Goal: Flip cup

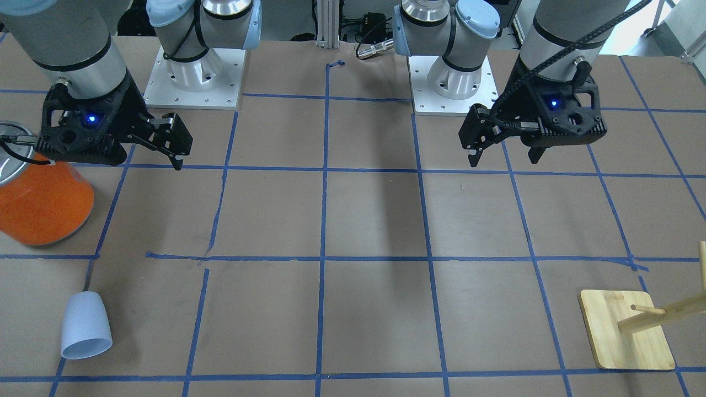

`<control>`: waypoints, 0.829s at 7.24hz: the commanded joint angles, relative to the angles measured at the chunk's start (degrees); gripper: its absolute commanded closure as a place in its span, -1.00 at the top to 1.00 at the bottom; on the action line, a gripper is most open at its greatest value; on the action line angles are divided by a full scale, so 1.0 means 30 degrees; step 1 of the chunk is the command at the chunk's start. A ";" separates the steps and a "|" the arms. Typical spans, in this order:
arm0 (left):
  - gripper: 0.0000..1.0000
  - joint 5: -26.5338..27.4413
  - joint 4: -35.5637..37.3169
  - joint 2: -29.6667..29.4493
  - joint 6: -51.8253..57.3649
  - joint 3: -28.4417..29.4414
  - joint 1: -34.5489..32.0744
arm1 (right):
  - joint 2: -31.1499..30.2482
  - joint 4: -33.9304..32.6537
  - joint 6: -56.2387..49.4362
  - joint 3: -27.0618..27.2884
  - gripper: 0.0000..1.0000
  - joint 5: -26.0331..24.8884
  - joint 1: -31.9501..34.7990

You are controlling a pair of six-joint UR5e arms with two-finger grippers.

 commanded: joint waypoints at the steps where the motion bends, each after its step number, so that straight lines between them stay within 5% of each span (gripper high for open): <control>1: 1.00 0.0000 0.0000 0.0000 0.0000 0.0000 0.0000 | -0.0030 -0.0001 0.0000 -0.0052 1.00 0.0007 -0.0001; 6: 1.00 0.0029 0.0001 0.0000 0.0000 0.0000 0.0000 | 0.0057 -0.0235 0.0000 -0.0053 1.00 -0.0168 -0.0117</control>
